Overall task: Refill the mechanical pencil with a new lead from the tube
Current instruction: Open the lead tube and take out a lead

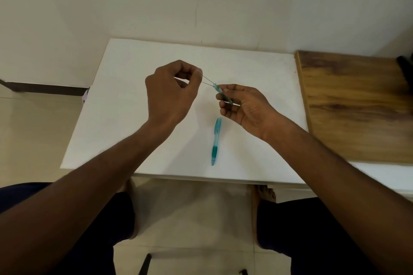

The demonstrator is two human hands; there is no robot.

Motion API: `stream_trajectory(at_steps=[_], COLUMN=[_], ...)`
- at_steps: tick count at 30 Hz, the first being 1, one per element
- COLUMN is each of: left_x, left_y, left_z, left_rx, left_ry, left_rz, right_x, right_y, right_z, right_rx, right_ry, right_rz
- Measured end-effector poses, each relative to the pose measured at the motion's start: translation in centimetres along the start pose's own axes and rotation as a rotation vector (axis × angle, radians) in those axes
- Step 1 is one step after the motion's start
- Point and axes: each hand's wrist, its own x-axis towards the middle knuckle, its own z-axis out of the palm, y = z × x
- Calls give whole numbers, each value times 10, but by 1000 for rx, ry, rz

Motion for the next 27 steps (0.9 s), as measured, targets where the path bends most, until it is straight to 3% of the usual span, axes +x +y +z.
stream_trajectory(at_steps=[6, 10, 12, 16, 18, 23, 27], left_x=[7, 15, 20, 20, 15, 15, 13], left_y=[6, 4, -3, -24, -31, -33, -23], left_z=[-12, -22, -25, -20, -12, -1, 7], left_rx=[-4, -27, 45, 438, 527, 637, 573], left_ry=[105, 143, 67, -421, -550, -468, -409], left_rz=[97, 42, -13, -103, -115, -44, 166], right_x=[-5, -5, -3, 0, 1, -1, -2], right_y=[11, 2, -6, -21, -26, -28, -30], right_z=[6, 3, -2, -15, -19, -25, -30], right_rx=[233, 255, 261, 269, 273, 259, 269], right_ry=[-55, -51, -9, 79, 96, 109, 130], right_rz=[189, 152, 107, 39, 35, 33, 26])
